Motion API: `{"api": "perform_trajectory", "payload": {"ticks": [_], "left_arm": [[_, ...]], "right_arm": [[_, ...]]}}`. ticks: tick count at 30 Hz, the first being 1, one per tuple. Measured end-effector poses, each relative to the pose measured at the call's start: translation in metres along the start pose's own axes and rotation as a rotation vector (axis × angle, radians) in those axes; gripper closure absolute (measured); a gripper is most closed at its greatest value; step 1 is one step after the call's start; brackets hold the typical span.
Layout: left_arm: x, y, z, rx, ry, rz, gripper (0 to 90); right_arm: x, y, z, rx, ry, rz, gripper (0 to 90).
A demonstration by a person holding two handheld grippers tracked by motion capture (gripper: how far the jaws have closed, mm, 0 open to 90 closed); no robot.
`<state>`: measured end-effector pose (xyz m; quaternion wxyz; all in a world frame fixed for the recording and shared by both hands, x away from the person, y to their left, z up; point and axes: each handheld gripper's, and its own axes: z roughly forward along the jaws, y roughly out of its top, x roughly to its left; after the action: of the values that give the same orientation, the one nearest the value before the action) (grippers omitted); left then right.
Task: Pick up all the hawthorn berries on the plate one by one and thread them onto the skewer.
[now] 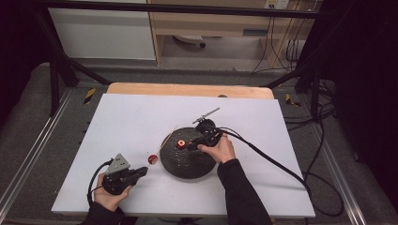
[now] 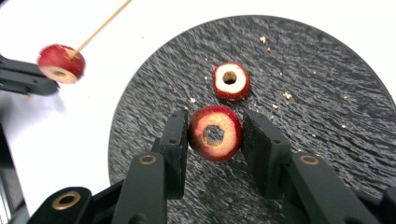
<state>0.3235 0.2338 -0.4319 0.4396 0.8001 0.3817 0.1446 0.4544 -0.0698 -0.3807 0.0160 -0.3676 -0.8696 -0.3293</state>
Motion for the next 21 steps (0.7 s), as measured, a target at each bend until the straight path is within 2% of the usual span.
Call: {"api": "perform_trajectory", "payload": {"ticks": [12,21], "left_arm": [[-0.004,0.0,0.001,-0.01,-0.006,-0.001,88.3],[-0.008,0.0,0.002,-0.018,-0.011,0.001,88.3]], "right_arm": [[-0.003,-0.023,-0.018,-0.222,0.081,0.091,62.4],[-0.004,-0.043,-0.019,-0.392,0.124,0.183,62.5]]}}
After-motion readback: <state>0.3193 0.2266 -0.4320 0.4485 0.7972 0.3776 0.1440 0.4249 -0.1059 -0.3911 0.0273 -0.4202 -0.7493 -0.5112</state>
